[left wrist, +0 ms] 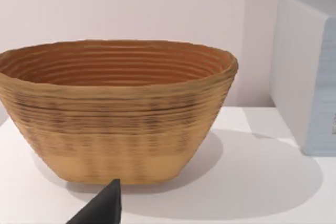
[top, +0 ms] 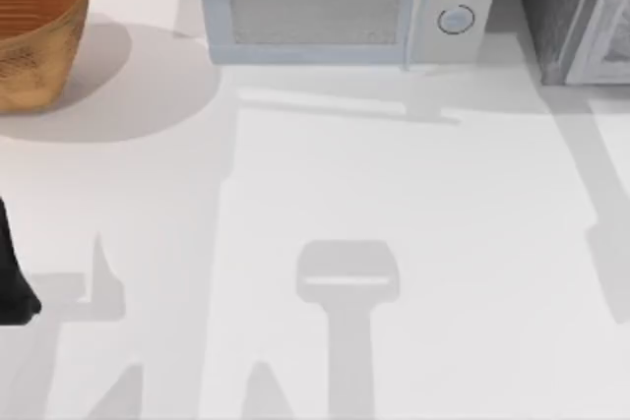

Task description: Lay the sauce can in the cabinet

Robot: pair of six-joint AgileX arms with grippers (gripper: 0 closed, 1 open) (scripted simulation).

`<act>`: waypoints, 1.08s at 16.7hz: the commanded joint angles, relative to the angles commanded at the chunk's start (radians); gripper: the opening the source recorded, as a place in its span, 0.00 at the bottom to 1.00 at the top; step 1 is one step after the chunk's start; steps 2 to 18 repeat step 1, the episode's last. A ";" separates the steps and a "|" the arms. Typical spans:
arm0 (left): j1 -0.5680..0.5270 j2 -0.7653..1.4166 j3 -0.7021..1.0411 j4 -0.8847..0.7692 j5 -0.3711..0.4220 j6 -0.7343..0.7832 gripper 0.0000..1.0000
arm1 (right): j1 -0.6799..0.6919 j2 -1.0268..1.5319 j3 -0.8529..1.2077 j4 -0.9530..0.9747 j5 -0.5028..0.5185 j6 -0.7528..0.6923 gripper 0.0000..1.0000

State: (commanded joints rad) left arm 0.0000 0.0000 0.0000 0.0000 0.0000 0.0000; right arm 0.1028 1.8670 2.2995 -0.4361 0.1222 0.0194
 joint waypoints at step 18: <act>0.000 0.000 0.000 0.000 0.000 0.000 1.00 | 0.000 0.000 0.000 0.000 0.000 0.000 1.00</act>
